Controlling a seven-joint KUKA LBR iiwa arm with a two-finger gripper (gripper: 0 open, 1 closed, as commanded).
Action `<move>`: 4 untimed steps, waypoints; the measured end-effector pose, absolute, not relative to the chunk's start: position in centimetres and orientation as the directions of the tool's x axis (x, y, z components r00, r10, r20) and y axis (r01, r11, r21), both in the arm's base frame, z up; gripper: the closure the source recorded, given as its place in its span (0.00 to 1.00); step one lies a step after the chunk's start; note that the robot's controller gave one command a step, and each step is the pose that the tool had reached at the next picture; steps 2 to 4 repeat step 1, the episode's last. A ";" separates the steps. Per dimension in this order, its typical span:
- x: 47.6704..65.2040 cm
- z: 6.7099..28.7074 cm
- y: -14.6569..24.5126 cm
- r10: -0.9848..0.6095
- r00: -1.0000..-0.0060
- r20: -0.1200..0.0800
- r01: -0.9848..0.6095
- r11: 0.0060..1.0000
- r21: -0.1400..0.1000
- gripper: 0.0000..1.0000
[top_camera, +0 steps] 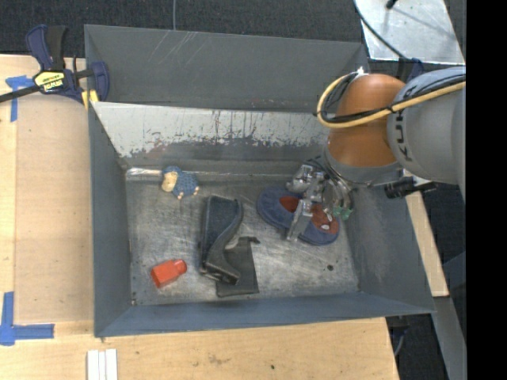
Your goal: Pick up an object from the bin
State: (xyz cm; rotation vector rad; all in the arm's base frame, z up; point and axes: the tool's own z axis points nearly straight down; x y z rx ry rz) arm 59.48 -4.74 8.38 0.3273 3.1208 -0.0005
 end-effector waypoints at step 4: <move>60.4 24.6 -4.4 0.025 -1.000 -0.013 0.025 1.000 -0.001 1.00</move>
Offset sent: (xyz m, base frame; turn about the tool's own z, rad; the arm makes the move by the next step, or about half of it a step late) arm 0.0065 0.0042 0.1571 -0.1834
